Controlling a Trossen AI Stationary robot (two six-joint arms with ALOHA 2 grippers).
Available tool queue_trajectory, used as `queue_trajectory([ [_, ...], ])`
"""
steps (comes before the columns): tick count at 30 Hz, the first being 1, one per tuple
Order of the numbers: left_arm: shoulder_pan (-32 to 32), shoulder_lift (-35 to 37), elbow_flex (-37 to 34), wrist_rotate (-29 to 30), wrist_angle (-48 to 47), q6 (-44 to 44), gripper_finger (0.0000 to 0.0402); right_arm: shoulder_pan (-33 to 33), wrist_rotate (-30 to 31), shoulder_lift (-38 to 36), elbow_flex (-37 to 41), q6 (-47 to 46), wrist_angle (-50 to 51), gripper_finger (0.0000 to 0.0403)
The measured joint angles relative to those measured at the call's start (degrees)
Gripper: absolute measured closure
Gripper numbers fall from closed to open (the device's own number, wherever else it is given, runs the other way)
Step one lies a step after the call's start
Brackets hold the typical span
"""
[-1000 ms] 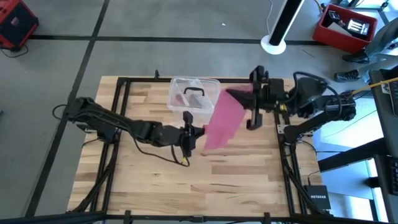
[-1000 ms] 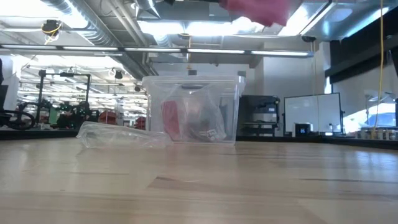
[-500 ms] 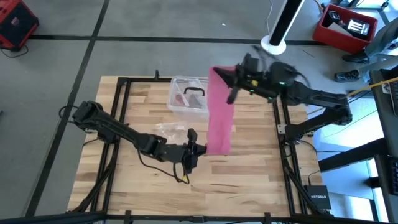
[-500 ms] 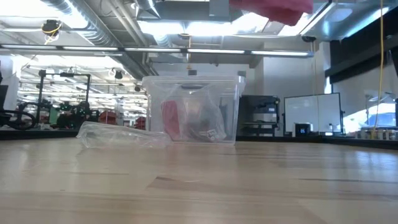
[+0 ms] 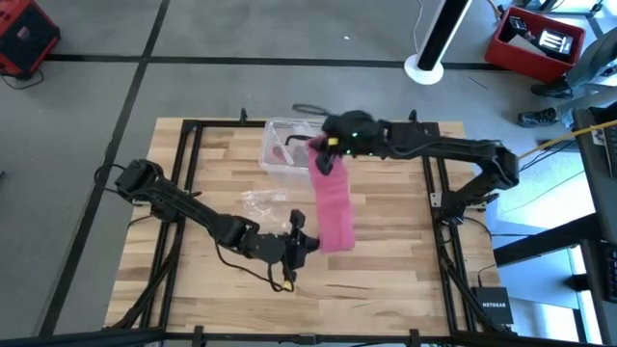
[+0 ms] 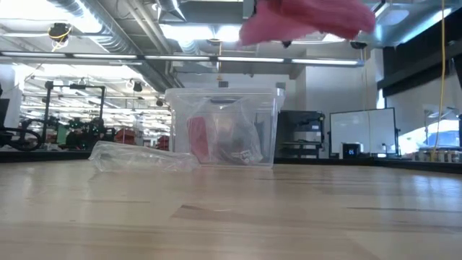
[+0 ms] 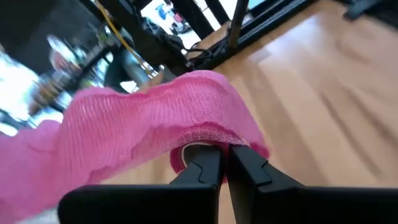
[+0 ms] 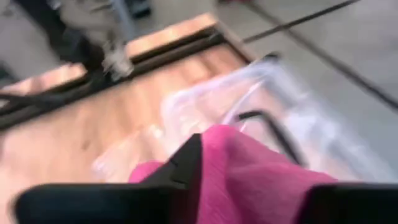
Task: Roll bandage
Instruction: Roll the pink bandage
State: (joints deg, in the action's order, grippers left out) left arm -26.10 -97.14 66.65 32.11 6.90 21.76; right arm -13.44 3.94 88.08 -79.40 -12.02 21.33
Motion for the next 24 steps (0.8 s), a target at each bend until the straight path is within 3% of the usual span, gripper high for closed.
queue_trajectory([
  [5, -0.49, -2.71, 0.0, -0.27, 0.23, -13.97, 0.0395, 1.14, -7.17, 3.14, 1.14, -0.31, 0.55, 0.0197],
  [12, -2.18, -6.12, 0.0, -1.22, 2.21, -23.7, 0.0398, 4.57, -3.95, 6.79, 1.16, 0.08, 3.53, 0.0097],
  [18, -2.49, -6.85, 0.0, -1.21, 2.55, -28.62, 0.0395, 6.77, -7.57, 6.96, 1.12, -1.69, 8.21, 0.0061],
  [24, -2.46, -6.82, 0.04, -1.01, 2.29, -31.8, 0.0396, 6.63, -8.48, 3.83, -1.95, -2.41, 15.29, 0.0062],
])
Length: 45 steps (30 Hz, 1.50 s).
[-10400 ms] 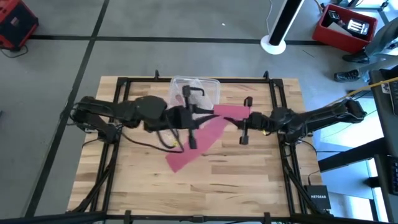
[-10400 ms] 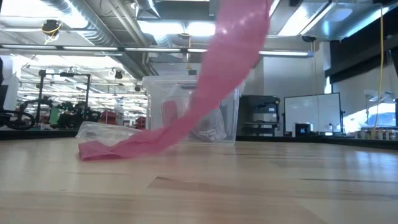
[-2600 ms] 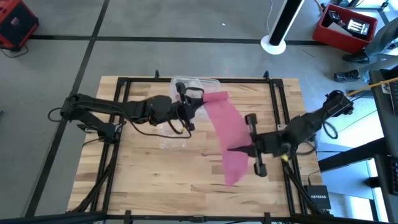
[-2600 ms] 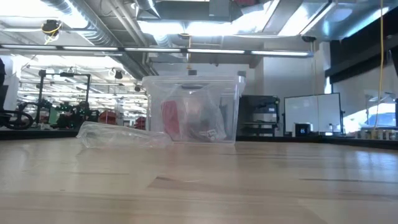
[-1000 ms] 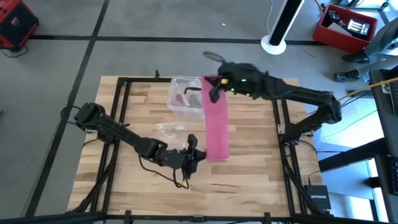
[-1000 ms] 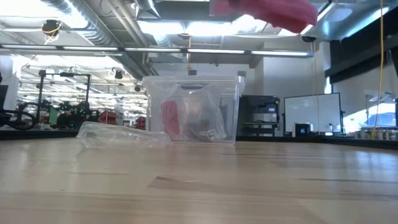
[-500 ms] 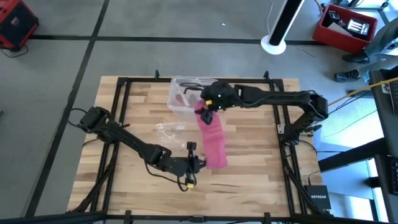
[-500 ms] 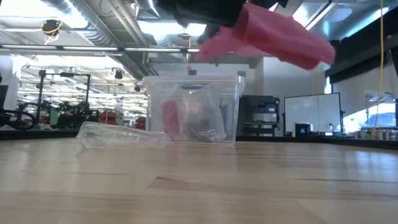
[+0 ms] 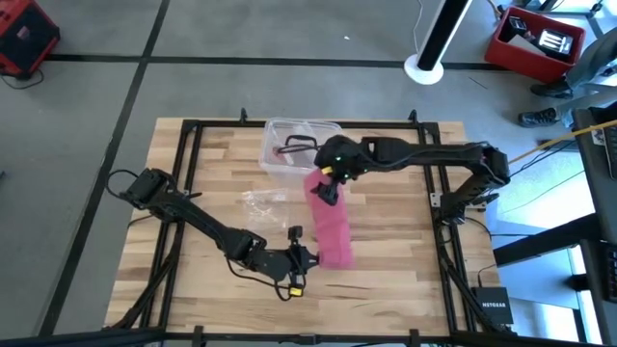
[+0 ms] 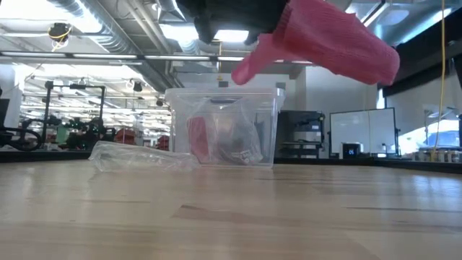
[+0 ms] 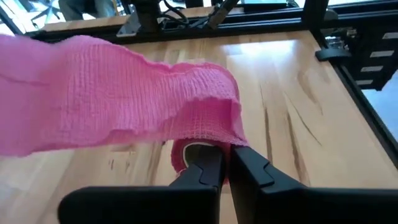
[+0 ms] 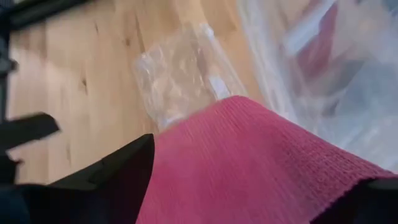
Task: Roll bandage
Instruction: Roll the pink bandage
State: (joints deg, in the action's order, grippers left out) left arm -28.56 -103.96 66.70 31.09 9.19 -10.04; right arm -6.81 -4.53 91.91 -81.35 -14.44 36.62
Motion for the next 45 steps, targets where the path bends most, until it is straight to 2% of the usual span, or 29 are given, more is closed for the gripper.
queue_trajectory([
  [4, 0.0, 0.0, 0.0, 1.09, -0.13, 3.81, 0.0392, 0.52, -2.75, -0.1, -0.17, -0.28, 2.92, 0.0065],
  [9, 0.0, 0.0, 0.0, 1.05, -1.03, 5.52, 0.039, 0.42, -12.88, -0.2, -0.16, -0.33, 8.3, 0.0066],
  [11, 0.0, 0.0, 0.0, 1.05, -1.38, 5.49, 0.039, 0.46, -12.74, -0.71, -0.14, -0.34, 8.72, 0.0066],
  [15, 0.0, 0.02, 0.0, 1.05, -1.27, 5.55, 0.039, -0.11, -8.49, -1.46, -2.96, -0.05, 8.72, 0.0066],
  [22, 0.02, 0.02, 0.0, 1.06, -1.22, 5.7, 0.0389, 0.13, -9.56, -1.63, -12.47, 3.98, 16.93, 0.0066],
  [25, 0.04, 0.04, 0.0, 1.07, -0.95, 5.97, 0.0389, 0.36, -10.72, -4.62, -14.8, 6.29, 18.76, 0.0066],
  [28, 0.09, 0.04, 0.0, 1.11, -0.75, 5.97, 0.0389, 1.63, -8.73, -10.07, -14.42, 8.64, 18.99, 0.0066],
  [33, 1.02, 0.04, 0.0, 2.32, 0.2, 5.97, 0.0389, 5.74, -4.78, -19.75, -6.48, 10.51, 16.97, 0.0066],
  [38, 1.63, 0.04, 0.0, 2.45, 0.72, 5.78, 0.0389, 11.02, -0.51, -30.05, 8.54, 8.79, 8.52, 0.0066],
  [45, 2.05, 0.04, 0.0, 2.42, 0.98, 4.11, 0.0389, 19.19, 4.94, -42.48, 30.54, 2.47, -13.59, 0.0066],
])
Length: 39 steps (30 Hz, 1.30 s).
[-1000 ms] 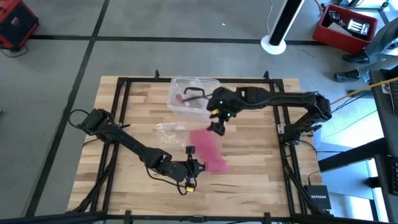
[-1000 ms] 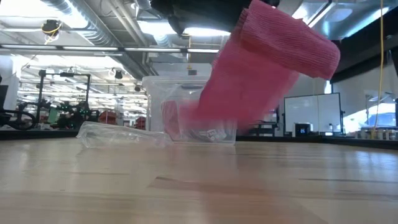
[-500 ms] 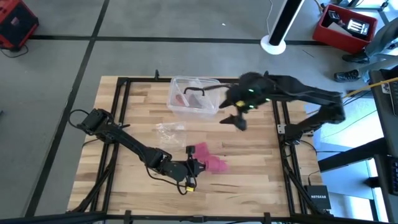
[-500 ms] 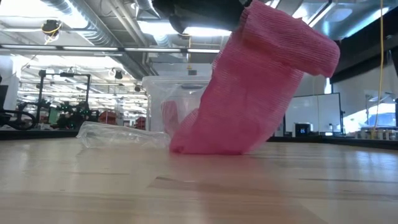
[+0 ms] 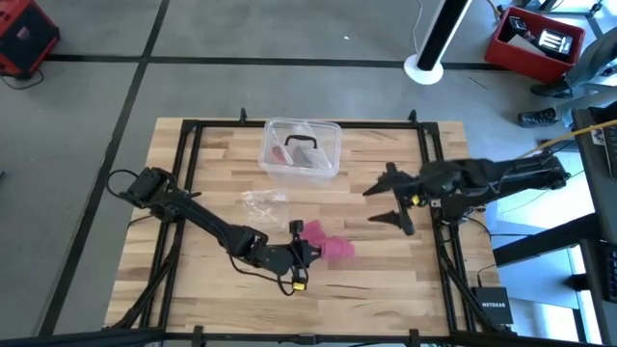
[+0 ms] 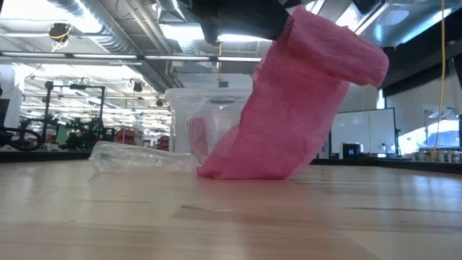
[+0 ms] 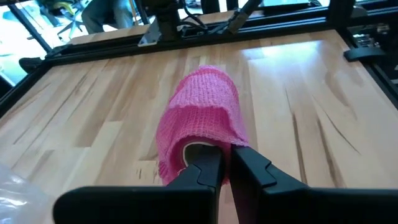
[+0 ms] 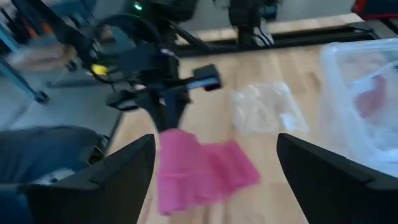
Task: Roll bandage
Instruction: Roll the pink bandage
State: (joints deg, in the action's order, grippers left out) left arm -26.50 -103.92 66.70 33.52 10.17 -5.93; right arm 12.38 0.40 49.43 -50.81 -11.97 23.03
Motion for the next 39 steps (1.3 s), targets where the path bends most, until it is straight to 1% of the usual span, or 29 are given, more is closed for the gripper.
queue_trajectory([
  [4, -0.02, 0.0, 0.0, 0.03, 0.01, -1.28, 0.0389, 3.85, 1.36, -1.42, 7.95, -3.19, -9.73, 0.0066],
  [6, -0.02, 0.0, 0.0, 0.02, 0.01, -1.45, 0.0389, 4.81, 1.41, -0.64, 10.55, -4.15, -12.14, 0.0066],
  [9, -0.02, 0.02, 0.0, 0.02, 0.09, -1.43, 0.0389, 4.95, 1.48, 2.16, 12.9, -5.72, -13.38, 0.0066],
  [12, 0.21, 0.02, 0.0, 0.04, 0.11, -2.07, 0.0389, 4.85, 1.04, 4.86, 12.99, -8.51, -15.62, 0.0066],
  [16, 0.33, 0.04, 0.0, 0.04, 0.2, -2.37, 0.0389, 5.52, -3.79, 8.22, 12.94, -6.11, -23.09, 0.0066],
  [20, 0.31, 0.19, 0.0, -0.9, 0.47, -1.97, 0.0389, 7.26, -4.39, 10.5, 12.83, -3.96, -29.09, 0.0066],
  [23, 0.31, 2.02, 0.0, -1.87, -0.47, -0.75, 0.0391, 8.69, -2.55, 11.66, 12.83, -3.13, -30.03, 0.0066],
  [27, 0.46, 6.55, 0.04, -4.23, -2.62, 1.62, 0.0397, 10.72, 2.23, 11.67, 12.83, -1.13, -32.23, 0.0066],
  [30, 0.72, 8.16, 0.06, -4.79, -4.35, 3.32, 0.0395, 11.29, 5.28, 11.68, 12.87, 3.62, -39.16, 0.0066],
  [33, 1.61, 8.7, 0.04, -4.85, -5.63, 4.87, 0.0397, 11.21, 5.88, 11.59, 12.71, 9.08, -44.64, 0.0066],
  [36, 2.95, 8.79, 0.04, -4.79, -4.89, 4.46, 0.0398, 11.24, 7.64, 12.04, 11.75, 13.06, -43.96, 0.0066],
  [39, 3.61, 8.79, 0.04, -4.67, -4.85, 3.22, 0.0393, 11.56, 7.1, 12.68, 11.67, 13.75, -43.56, 0.007],
])
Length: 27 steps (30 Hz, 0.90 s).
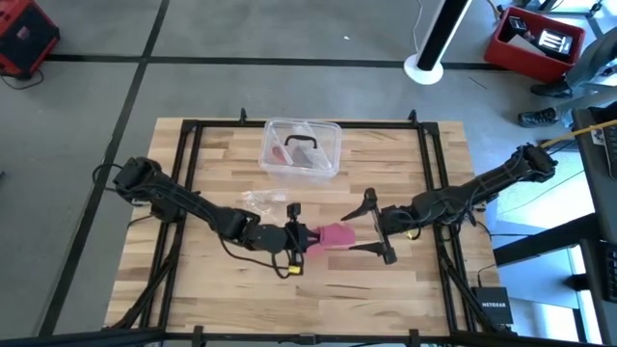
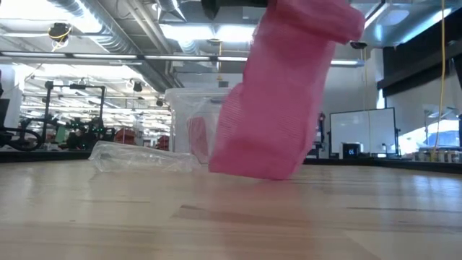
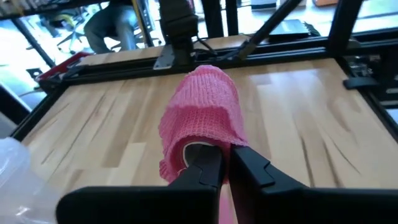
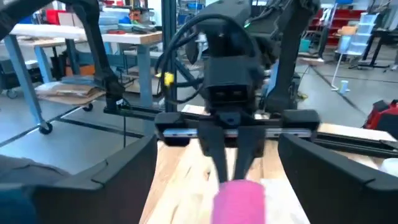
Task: Roll bandage
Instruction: Roll the pink bandage
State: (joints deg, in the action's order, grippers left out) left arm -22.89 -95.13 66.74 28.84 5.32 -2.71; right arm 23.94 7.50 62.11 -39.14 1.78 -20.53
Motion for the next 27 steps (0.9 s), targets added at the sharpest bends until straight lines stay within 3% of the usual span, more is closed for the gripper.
queue_trajectory([
  [5, 0.35, 0.0, 0.0, -0.07, 0.23, -1.61, 0.0389, 0.09, 1.13, 2.85, -0.01, 0.24, 6.76, 0.0104],
  [10, 0.35, 0.0, 0.0, -0.05, 1.86, -1.39, 0.0388, 0.05, 3.08, 6.12, -0.01, 1.53, 7.06, 0.0162],
  [21, 0.24, 0.0, -0.02, 0.02, 1.73, -1.78, 0.0387, 0.06, 8.84, 6.27, -0.08, 4.3, 7.12, 0.0384],
  [27, -0.1, 0.0, -0.01, -0.01, 0.48, -1.78, 0.0387, 0.05, 10.59, 4.97, -4.86, 4.36, 9.43, 0.0377],
])
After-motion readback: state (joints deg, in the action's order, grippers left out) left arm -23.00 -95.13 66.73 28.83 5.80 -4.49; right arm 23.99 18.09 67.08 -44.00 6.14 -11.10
